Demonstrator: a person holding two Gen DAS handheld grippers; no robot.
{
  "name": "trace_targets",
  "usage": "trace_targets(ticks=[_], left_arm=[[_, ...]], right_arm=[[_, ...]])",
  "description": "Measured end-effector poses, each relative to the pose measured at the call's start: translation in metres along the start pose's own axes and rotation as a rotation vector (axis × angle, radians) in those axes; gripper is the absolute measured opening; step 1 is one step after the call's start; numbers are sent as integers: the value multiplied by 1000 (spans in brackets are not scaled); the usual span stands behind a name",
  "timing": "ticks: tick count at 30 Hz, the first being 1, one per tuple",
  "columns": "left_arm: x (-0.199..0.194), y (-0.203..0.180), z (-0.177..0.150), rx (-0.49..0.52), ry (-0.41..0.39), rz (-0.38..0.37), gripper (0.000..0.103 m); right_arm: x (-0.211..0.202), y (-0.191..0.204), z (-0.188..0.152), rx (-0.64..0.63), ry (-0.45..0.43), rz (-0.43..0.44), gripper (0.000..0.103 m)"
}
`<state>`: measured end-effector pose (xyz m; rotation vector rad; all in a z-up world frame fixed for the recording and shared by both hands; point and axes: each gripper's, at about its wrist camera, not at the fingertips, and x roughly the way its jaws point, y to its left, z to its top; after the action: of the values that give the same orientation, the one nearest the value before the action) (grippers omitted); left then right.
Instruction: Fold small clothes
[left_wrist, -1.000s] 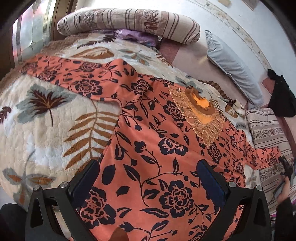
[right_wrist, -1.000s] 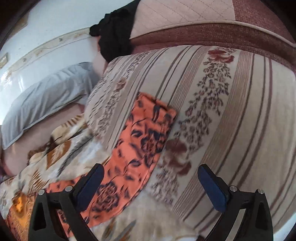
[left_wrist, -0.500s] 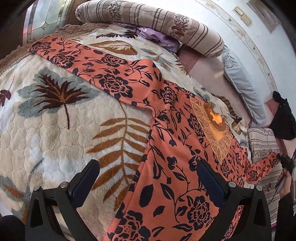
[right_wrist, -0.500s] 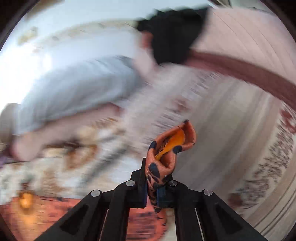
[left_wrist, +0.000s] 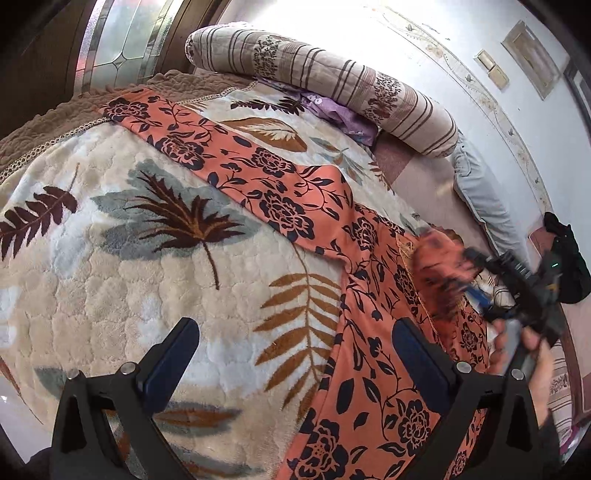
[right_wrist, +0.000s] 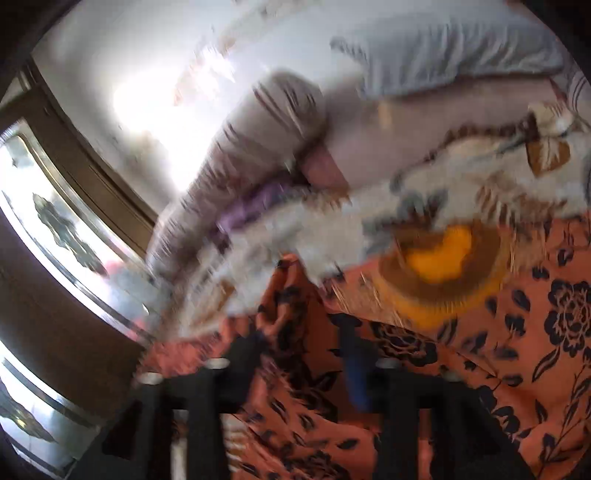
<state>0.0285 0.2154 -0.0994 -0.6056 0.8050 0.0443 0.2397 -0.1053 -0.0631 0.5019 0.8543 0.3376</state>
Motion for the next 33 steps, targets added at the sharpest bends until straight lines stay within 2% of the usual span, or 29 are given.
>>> trace_targets(ticks=[2, 3, 4, 8, 10, 12, 13, 14, 16, 18, 21, 23, 26, 28, 30, 33], left_arm=[[-1, 2, 0, -5, 1, -3, 103], [-2, 0, 1, 4, -6, -7, 103], [-2, -3, 1, 18, -14, -5, 103], [6, -25, 7, 84, -6, -16, 103], [11, -35, 12, 103, -2, -19, 103], [19, -37, 21, 74, 12, -40, 103], [24, -34, 27, 47, 24, -48, 103], [28, -31, 33, 16, 36, -55, 103], [28, -15, 51, -35, 23, -74, 103], [28, 7, 75, -101, -16, -73, 103], [34, 56, 116, -254, -65, -89, 103], [39, 88, 143, -337, -89, -91, 103], [48, 132, 177, -428, -130, -45, 103], [59, 157, 191, -487, -125, -34, 103], [69, 176, 197, -529, -122, -9, 103], [79, 190, 200, -546, -135, -1, 103]], right_arm=[[33, -37, -30, 52, 160, -40, 83], [32, -53, -40, 96, 184, -41, 82], [19, -67, -42, 125, 151, -2, 82], [-53, -97, -9, 125, -14, 52, 83], [-81, -119, 6, 146, -75, 42, 90], [-86, -157, 7, 210, -111, -39, 103], [-72, -178, 6, 232, -53, -134, 103], [-55, -203, -1, 268, 59, -183, 96], [-84, -194, -1, 206, -36, -121, 95], [-104, -171, 2, 157, -71, -63, 95], [-120, -137, -15, 42, -130, -34, 95], [-114, -126, -40, -31, -121, -90, 95], [-84, -131, -85, -38, -40, -140, 95], [-87, -132, -90, -46, -64, -142, 95], [-85, -137, -89, -25, -50, -131, 95], [-86, -140, -90, -19, -56, -125, 95]])
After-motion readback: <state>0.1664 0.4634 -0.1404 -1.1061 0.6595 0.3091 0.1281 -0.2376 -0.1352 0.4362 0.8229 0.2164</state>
